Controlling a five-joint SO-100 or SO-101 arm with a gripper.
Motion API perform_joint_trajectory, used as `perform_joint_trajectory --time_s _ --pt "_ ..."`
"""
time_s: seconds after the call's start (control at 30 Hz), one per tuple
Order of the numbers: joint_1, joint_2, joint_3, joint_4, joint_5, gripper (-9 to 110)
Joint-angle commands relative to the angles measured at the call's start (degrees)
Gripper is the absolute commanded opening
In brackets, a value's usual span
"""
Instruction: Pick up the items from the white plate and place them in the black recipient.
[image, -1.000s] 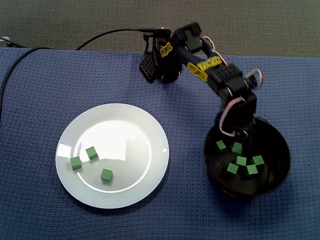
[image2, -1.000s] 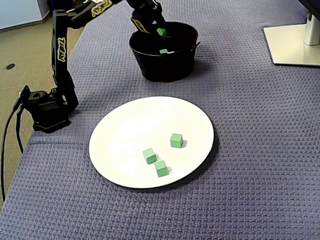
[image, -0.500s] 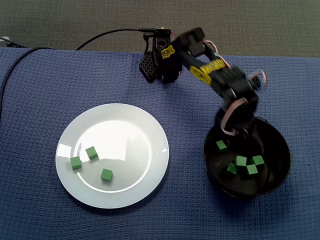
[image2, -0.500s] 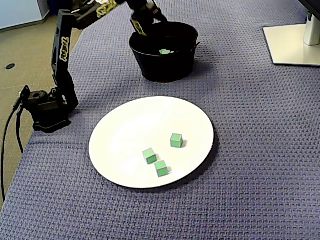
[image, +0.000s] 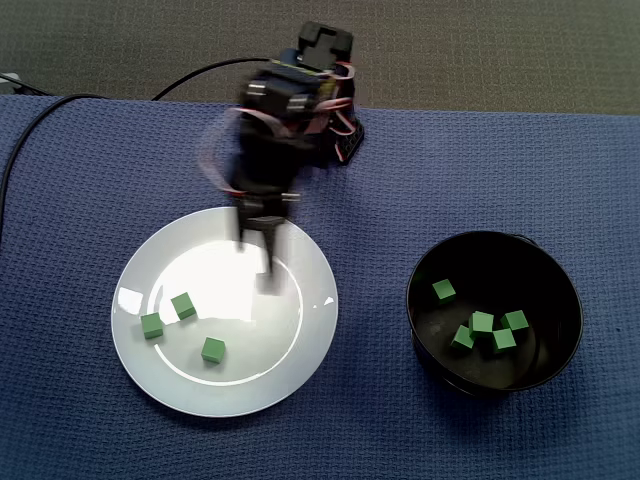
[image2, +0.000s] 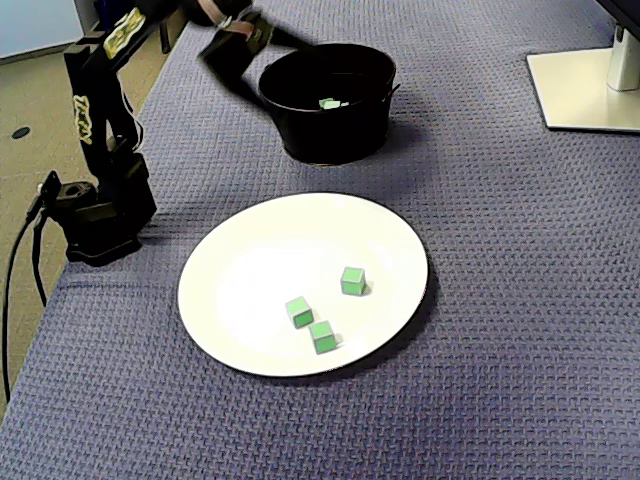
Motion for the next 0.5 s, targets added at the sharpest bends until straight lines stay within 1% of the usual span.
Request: perform_joint_trajectory --time_s 0.0,0.13,0.27,0.37,0.47 --pt "10.37 -2.72 3.69 -4.13 -2.99 35" --pt "14.33 -7.21 7.29 -7.47 -5.01 34" --pt "14.85 -11.34 8.0 -8.44 -6.06 33" --pt "14.68 -14.68 9.49 -12.48 -6.77 33" --pt "14.15 -18.02 10.9 -13.71 -8.0 33"
